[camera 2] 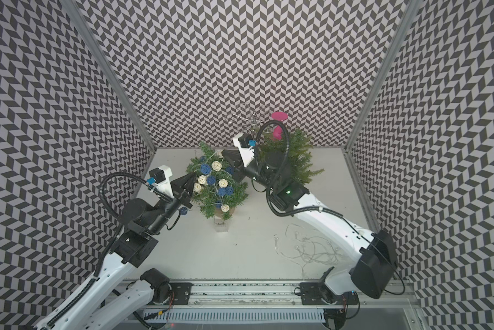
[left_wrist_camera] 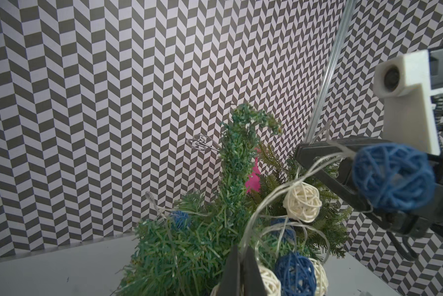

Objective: Wrap string light around the christmas tree
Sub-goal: Wrap the light string around the Christmas tree.

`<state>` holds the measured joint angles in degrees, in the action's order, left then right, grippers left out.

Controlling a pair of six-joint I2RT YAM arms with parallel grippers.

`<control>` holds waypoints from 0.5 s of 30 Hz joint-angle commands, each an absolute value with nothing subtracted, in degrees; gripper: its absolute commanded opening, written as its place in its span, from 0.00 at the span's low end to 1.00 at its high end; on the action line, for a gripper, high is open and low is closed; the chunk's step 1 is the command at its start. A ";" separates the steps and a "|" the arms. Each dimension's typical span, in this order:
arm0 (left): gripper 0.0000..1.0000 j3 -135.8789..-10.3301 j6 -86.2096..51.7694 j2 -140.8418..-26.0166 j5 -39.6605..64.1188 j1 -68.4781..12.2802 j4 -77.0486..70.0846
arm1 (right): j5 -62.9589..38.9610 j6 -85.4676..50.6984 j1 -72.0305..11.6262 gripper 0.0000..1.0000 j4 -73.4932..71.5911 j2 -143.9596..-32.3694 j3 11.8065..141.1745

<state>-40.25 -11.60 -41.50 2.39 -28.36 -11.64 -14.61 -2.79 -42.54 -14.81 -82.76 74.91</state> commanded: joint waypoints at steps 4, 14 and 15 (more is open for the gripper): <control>0.00 -48.37 -8.91 -44.20 1.49 -26.65 -10.35 | -14.73 -4.14 -41.30 0.02 -15.86 -84.67 79.53; 0.00 -54.53 -13.50 -54.57 17.08 -14.69 -13.19 | -16.79 -5.09 -38.73 0.06 -12.56 -91.73 87.67; 0.00 -54.90 -13.96 -55.93 18.89 -13.81 -13.75 | -17.41 -5.31 -38.36 0.06 -11.95 -92.97 88.96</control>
<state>-52.77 -11.84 -53.98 12.08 -15.90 -11.20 -15.99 -4.29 -39.33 -12.19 -90.39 86.11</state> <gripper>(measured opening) 0.047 0.062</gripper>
